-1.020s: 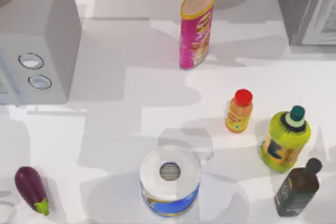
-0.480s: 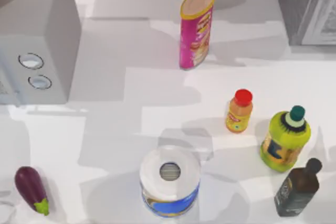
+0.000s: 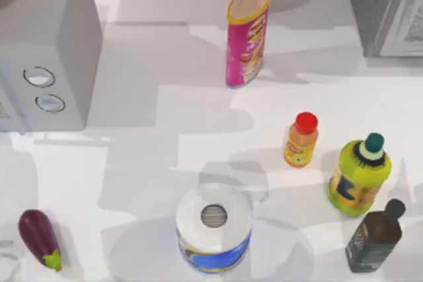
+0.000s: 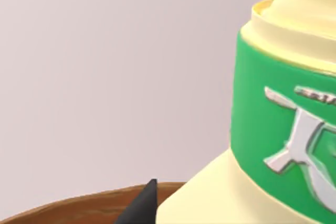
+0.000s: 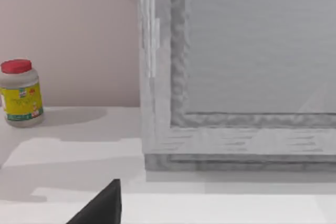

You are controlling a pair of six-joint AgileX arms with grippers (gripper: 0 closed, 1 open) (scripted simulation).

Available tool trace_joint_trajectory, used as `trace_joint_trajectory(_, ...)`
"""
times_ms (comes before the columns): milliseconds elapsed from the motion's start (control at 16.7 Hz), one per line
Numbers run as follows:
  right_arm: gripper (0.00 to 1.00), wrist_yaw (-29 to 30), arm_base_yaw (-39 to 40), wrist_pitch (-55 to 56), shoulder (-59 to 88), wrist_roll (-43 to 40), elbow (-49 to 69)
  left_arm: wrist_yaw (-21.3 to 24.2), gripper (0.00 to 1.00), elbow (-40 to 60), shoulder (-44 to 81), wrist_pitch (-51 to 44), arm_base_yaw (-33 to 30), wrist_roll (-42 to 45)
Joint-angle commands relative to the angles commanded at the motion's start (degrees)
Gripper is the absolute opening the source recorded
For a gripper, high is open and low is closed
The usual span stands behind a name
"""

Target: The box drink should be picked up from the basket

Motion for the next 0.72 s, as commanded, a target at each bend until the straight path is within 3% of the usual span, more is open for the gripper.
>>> trace_joint_trajectory(300, 1.0, 0.0, 0.0, 0.0, 0.0, 0.0, 0.0, -1.62, 0.0, 4.31, -0.6, -4.81, -0.1, -0.15)
trace_joint_trajectory(720, 1.0, 0.0, 0.0, 0.0, 0.0, 0.0, 0.0, -3.24, 0.0, 21.64, -1.17, -21.33, 0.19, 0.16)
